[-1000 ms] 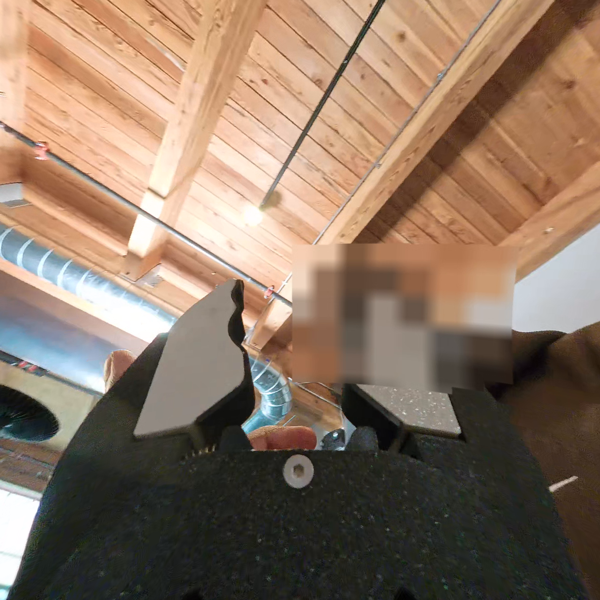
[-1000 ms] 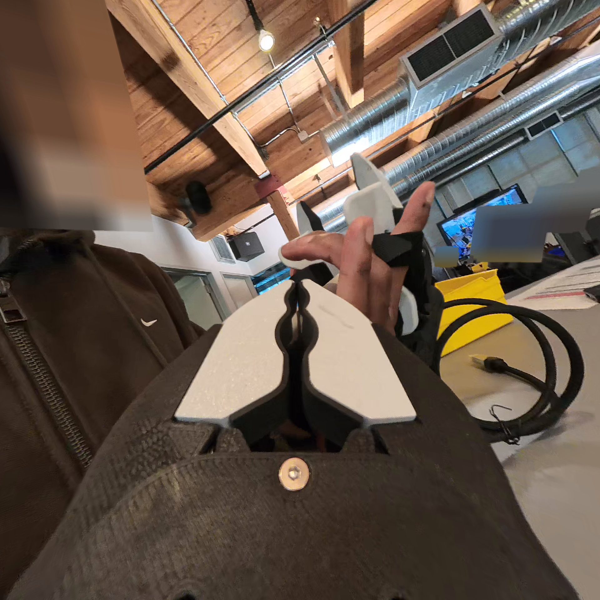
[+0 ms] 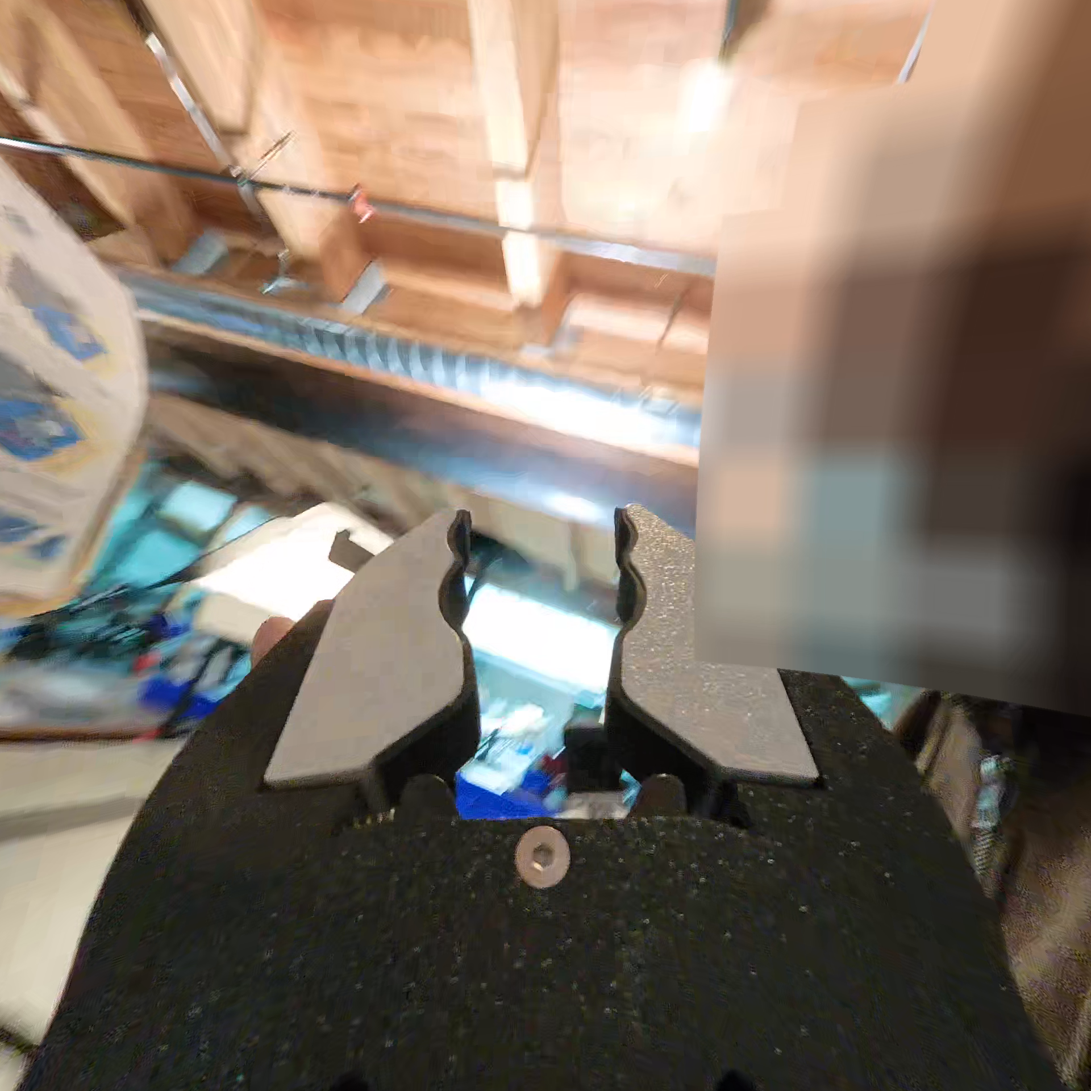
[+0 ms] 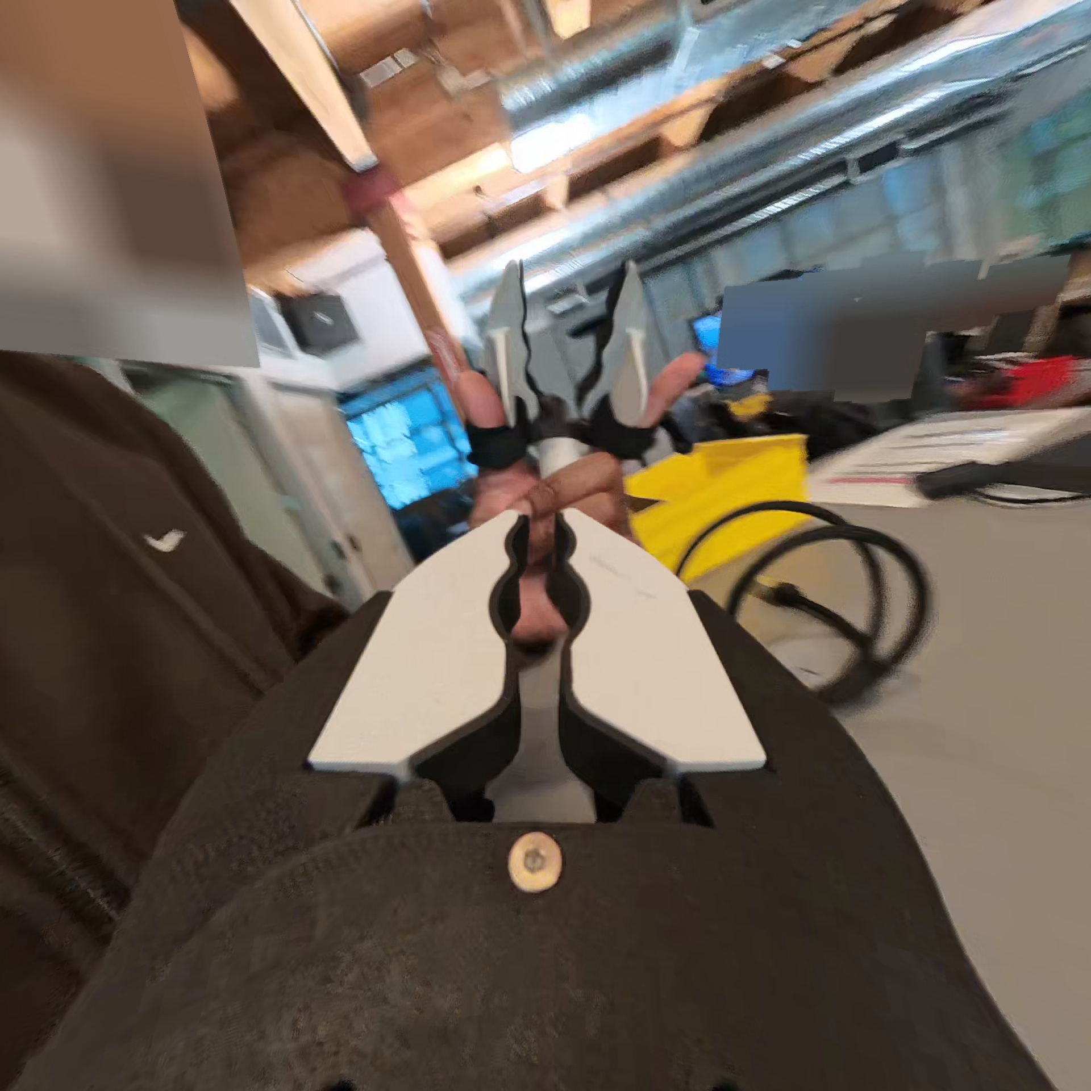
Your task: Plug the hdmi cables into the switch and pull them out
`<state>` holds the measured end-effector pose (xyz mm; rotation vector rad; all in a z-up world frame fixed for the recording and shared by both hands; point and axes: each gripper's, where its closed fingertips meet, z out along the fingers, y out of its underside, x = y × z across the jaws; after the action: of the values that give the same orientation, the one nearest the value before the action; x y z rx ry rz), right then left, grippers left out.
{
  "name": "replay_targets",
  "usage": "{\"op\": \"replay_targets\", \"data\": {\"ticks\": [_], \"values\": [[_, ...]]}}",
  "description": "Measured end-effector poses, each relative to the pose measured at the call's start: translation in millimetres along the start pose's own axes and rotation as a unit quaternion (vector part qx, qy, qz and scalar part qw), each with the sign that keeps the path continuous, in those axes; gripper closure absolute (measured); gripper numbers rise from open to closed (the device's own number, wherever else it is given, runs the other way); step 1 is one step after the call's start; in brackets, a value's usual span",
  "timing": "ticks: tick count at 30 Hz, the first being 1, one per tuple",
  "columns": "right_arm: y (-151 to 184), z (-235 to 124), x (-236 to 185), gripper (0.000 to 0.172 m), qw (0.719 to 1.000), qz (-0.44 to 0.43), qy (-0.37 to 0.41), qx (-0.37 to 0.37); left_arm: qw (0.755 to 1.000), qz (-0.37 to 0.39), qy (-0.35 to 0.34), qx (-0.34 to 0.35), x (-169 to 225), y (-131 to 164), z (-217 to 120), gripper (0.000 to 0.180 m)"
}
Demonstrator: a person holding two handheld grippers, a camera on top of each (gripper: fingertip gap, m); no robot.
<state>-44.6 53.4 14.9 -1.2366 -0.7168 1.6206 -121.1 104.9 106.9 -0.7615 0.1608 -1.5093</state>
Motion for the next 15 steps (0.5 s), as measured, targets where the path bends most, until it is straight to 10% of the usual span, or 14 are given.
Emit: {"op": "replay_targets", "data": {"ticks": [1,3,5,8,15], "values": [[-0.2,-8.4,8.9,0.164,0.998,-0.029,0.04,-0.026,0.991,0.071,-0.075,-0.082,-16.1,1.5,-11.1,0.13],[5.1,-35.6,34.8,0.16,0.981,-0.084,0.139,-0.103,0.916,0.213,-0.241,-0.24,-55.7,-12.1,-57.4,0.124],[15.0,-75.3,62.0,0.158,0.944,-0.124,0.237,-0.191,0.784,0.307,-0.401,-0.362,-86.3,-54.3,-126.2,0.124],[34.1,-139.8,89.2,0.157,0.882,-0.131,0.336,-0.304,0.617,0.291,-0.541,-0.493,-93.8,-113.9,-224.7,0.125],[65.7,-217.1,112.2,0.152,0.81,-0.085,0.401,-0.419,0.446,0.16,-0.544,-0.693,-74.0,-127.1,-326.3,0.144]]}}
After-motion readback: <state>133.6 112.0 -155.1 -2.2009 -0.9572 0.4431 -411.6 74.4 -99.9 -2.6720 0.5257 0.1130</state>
